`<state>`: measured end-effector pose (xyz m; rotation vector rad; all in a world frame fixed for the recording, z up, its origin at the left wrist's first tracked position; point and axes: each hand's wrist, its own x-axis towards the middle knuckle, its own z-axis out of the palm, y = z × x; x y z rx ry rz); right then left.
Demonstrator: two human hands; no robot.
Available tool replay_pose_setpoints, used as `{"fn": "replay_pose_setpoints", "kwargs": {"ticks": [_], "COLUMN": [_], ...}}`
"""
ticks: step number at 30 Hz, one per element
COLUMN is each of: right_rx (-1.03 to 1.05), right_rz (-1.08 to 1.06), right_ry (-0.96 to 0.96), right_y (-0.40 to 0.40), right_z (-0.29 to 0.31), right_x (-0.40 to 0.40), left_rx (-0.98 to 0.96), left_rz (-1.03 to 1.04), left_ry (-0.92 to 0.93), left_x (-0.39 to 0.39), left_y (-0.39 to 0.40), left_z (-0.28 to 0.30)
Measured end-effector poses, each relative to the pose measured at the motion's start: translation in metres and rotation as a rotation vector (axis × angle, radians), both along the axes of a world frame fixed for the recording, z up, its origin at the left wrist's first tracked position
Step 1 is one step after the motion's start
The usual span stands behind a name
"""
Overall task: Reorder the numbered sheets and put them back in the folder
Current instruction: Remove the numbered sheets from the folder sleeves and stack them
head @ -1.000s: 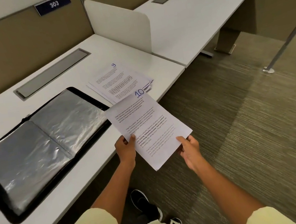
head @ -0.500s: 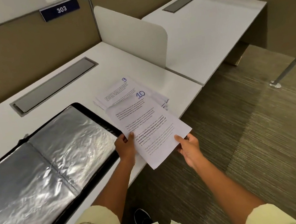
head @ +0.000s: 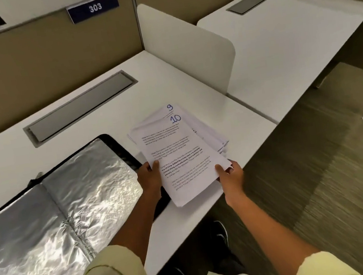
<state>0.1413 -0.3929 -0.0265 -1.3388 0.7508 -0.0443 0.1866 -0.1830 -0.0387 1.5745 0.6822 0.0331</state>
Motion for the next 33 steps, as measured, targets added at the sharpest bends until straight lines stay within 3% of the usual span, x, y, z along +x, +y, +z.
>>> {"fn": "replay_pose_setpoints", "kwargs": {"ticks": [5, 13, 17, 22, 26, 33], "right_rx": [-0.317, -0.811, -0.845, -1.016, -1.080, -1.020], "right_rz": [0.122, 0.417, 0.636, 0.786, 0.824, 0.858], "right_ry": [0.036, -0.077, 0.028, 0.061, 0.094, 0.112], "right_y": [-0.017, -0.031, -0.025, -0.009, -0.004, -0.004], "right_z": [-0.006, -0.005, -0.007, -0.011, -0.011, -0.012], "right_x": [0.054, 0.146, 0.173, 0.183, 0.192, 0.209], "left_rx": [0.071, 0.290, 0.409, 0.411, 0.404, 0.351], "left_rz": [0.084, 0.140, 0.209, 0.213, 0.248, 0.323], "left_ry": [0.028, 0.066, 0.101, 0.087, 0.086, 0.078], "left_x": [0.031, 0.073, 0.074, 0.068, 0.071, 0.079], "left_y": [-0.008, -0.019, -0.028, -0.051, -0.059, -0.055], "left_z": [-0.001, 0.005, 0.003, 0.003, 0.003, 0.001]}}
